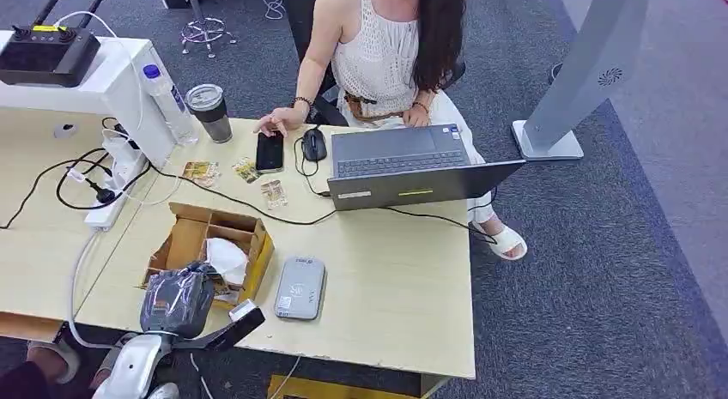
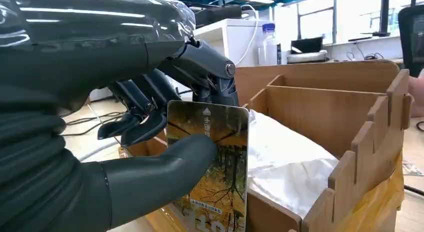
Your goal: Pass the card to the sensor for recognition and then transmit it.
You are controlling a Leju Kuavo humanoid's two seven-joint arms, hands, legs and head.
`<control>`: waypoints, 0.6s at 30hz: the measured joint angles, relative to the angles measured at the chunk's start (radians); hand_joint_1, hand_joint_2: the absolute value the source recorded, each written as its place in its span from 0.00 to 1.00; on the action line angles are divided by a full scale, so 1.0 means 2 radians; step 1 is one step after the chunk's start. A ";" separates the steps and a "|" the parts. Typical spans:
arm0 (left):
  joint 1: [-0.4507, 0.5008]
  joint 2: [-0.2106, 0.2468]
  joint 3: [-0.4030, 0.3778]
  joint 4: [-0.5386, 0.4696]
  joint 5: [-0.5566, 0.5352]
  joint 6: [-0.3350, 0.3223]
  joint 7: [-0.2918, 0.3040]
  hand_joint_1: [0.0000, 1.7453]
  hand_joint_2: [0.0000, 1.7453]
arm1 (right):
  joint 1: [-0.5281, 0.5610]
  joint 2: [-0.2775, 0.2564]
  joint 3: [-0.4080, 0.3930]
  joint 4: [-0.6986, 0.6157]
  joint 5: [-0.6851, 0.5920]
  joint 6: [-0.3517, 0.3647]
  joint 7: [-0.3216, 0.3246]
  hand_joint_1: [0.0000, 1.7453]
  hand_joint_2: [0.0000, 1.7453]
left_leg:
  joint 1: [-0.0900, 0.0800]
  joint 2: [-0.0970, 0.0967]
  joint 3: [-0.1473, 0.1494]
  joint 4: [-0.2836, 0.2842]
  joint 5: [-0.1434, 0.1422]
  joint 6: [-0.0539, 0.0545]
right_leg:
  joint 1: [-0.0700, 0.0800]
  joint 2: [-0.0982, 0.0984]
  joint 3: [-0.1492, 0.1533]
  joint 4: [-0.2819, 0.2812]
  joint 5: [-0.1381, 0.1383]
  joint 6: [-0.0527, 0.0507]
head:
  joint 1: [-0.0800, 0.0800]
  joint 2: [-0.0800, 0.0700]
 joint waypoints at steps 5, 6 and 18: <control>0.000 -0.002 0.003 -0.001 -0.001 0.007 0.000 1.00 1.00 | 0.000 0.000 -0.001 0.000 0.001 0.000 0.001 0.00 1.00 | 0.000 0.000 0.000 0.000 0.000 0.000 | 0.000 0.000 0.000 0.000 0.000 0.000 | 0.000 0.000; 0.001 -0.002 0.004 -0.005 -0.001 0.011 -0.003 1.00 1.00 | 0.000 0.000 -0.001 0.000 0.001 0.000 0.001 0.00 1.00 | 0.000 0.000 0.000 0.000 0.000 0.000 | 0.000 0.000 0.000 0.000 0.000 0.000 | 0.000 0.000; -0.044 0.001 0.004 -0.141 0.025 0.061 -0.053 1.00 1.00 | 0.003 0.000 -0.011 0.001 0.011 0.001 -0.009 0.00 1.00 | 0.000 -0.001 0.000 0.000 0.000 0.000 | 0.000 -0.001 0.000 0.000 0.000 0.000 | 0.000 0.000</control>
